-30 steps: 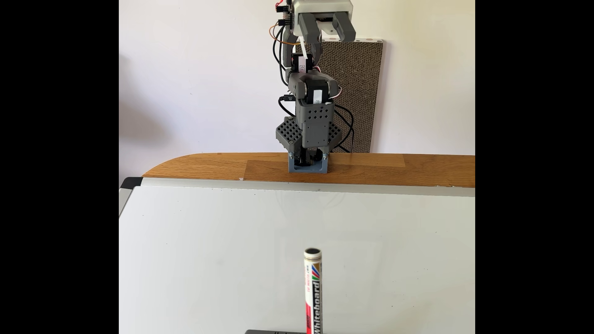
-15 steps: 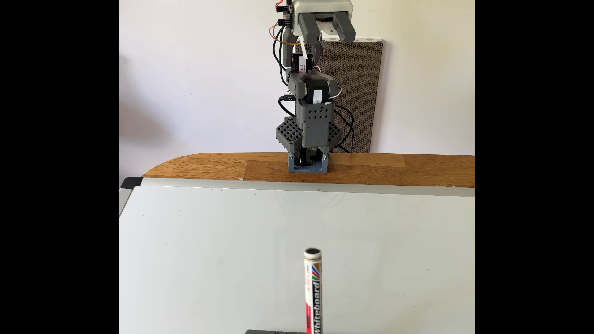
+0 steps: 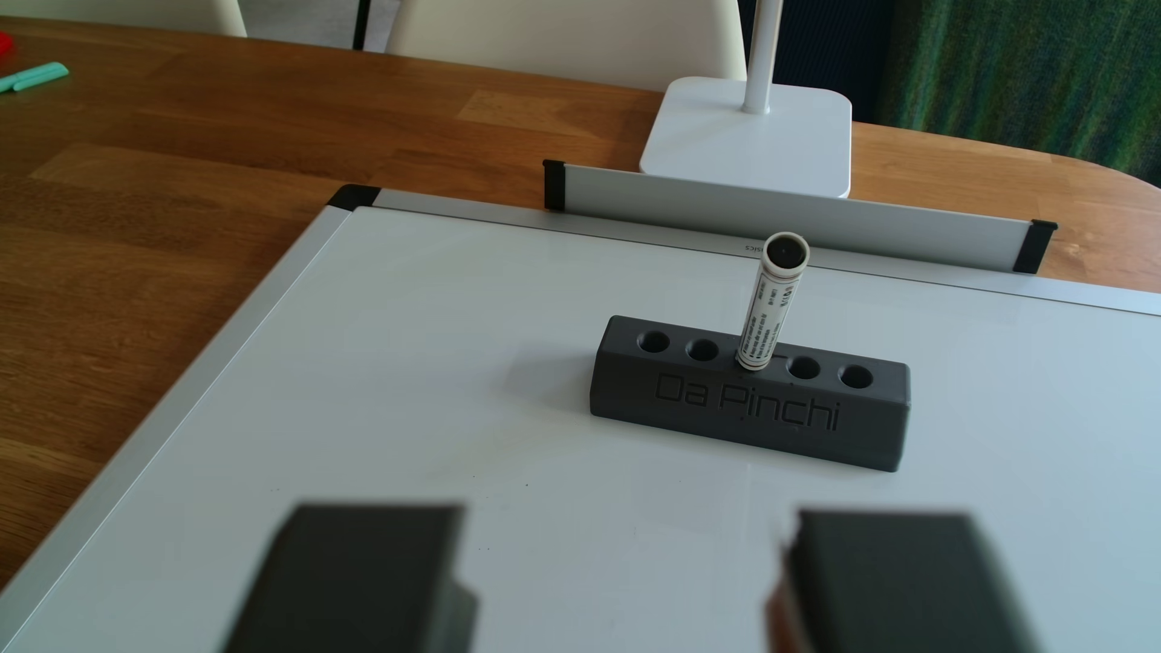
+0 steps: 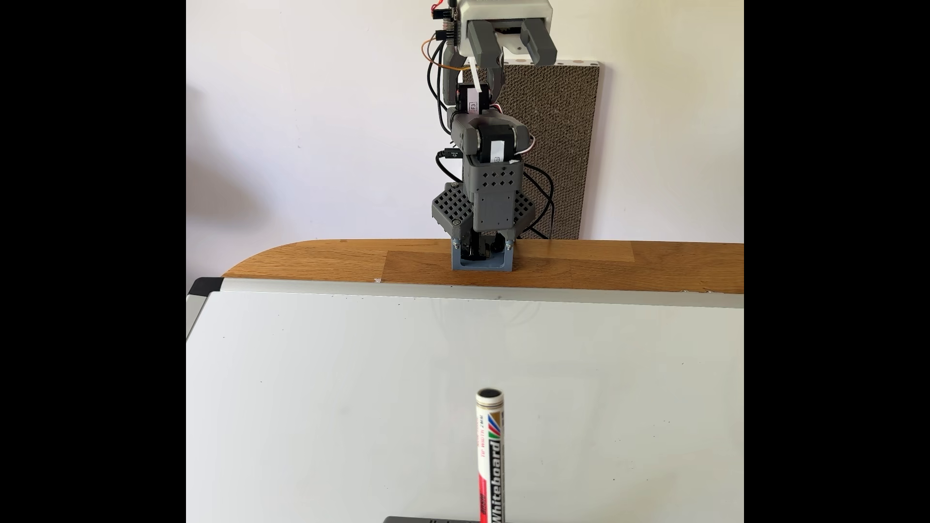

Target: Draw a face

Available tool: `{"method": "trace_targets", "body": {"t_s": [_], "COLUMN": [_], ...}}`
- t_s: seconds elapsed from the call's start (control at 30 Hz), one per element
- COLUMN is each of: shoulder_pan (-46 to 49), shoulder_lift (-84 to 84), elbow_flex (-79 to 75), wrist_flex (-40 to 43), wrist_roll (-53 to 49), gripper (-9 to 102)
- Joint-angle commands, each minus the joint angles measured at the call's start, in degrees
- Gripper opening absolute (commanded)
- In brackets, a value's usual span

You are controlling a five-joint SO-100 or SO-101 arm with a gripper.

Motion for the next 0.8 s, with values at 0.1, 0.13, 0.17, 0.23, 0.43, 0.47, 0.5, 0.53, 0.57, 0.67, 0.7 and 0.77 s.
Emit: {"method": "trace_targets", "body": {"t_s": [0.1,0.13,0.17,0.23,0.43,0.47,0.5,0.53,0.57,0.67,0.7,0.77], "shoulder_pan": [0.2,0.3,0.3,0.3,0.4,0.4,0.4,0.4,0.4,0.4,0.4,0.4], "shoulder_lift": [2.9,2.6,2.4,0.7,-14.5,-17.8,-21.1,-24.4,-27.9,-37.9,-41.1,-47.4], "elbow_flex": [-0.4,-0.8,-1.0,-1.1,-7.1,-8.3,-9.7,-11.2,-12.7,-17.8,-19.2,-21.8], "wrist_flex": [-0.3,-0.3,-0.4,-0.4,-8.4,-10.4,-12.2,-14.0,-15.7,-19.6,-20.7,-22.7], "wrist_roll": [0.2,-0.3,-0.4,-0.5,0.1,0.1,0.1,0.2,0.2,0.2,0.1,0.1], "gripper": [100,100,100,100,100,100,100,100,100,100,100,100]}}
